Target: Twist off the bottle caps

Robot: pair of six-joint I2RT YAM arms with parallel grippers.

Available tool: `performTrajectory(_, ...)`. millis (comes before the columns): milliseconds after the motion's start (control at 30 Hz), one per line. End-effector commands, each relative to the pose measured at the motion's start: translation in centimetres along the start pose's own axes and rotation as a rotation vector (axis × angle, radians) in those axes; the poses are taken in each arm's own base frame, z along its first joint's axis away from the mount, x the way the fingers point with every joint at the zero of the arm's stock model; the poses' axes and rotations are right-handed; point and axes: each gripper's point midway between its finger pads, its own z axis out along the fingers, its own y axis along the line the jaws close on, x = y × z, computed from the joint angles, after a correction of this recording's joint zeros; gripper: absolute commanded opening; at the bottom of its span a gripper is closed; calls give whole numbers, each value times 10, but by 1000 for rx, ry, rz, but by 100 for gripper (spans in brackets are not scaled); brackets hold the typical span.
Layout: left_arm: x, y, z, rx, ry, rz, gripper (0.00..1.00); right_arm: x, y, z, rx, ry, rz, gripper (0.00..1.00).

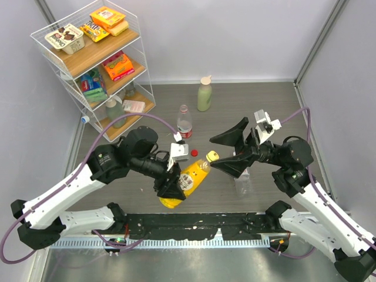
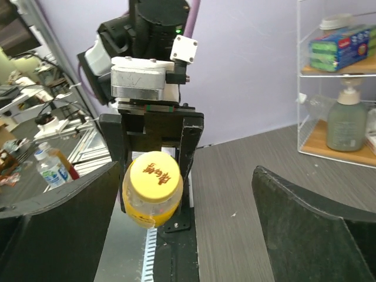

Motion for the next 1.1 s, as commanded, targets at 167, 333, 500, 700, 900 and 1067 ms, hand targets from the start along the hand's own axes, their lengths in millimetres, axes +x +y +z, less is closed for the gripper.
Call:
performTrajectory(167, 1, 62, -11, -350, -22, 70, 0, -27, -26, -9, 225, -91, -60, 100)
performTrajectory(333, 13, 89, -16, -488, 4, 69, 0, -21, -54, -12, 362, -83, -5, 100)
performTrajectory(500, 28, 114, -21, -616, 38, 61, 0, -5, -86, -11, 474, -40, 72, 100)
performTrajectory(700, 46, 146, -32, -789, 107, 38, 0, 21, -122, -7, 588, 31, 202, 100)
performTrajectory(900, 56, 161, -28, -843, 152, 21, 0, 55, -153, 4, 649, 108, 373, 100)
performTrajectory(1067, 64, 172, -26, -880, 201, -1, 0, 70, -158, 10, 628, 131, 431, 89)
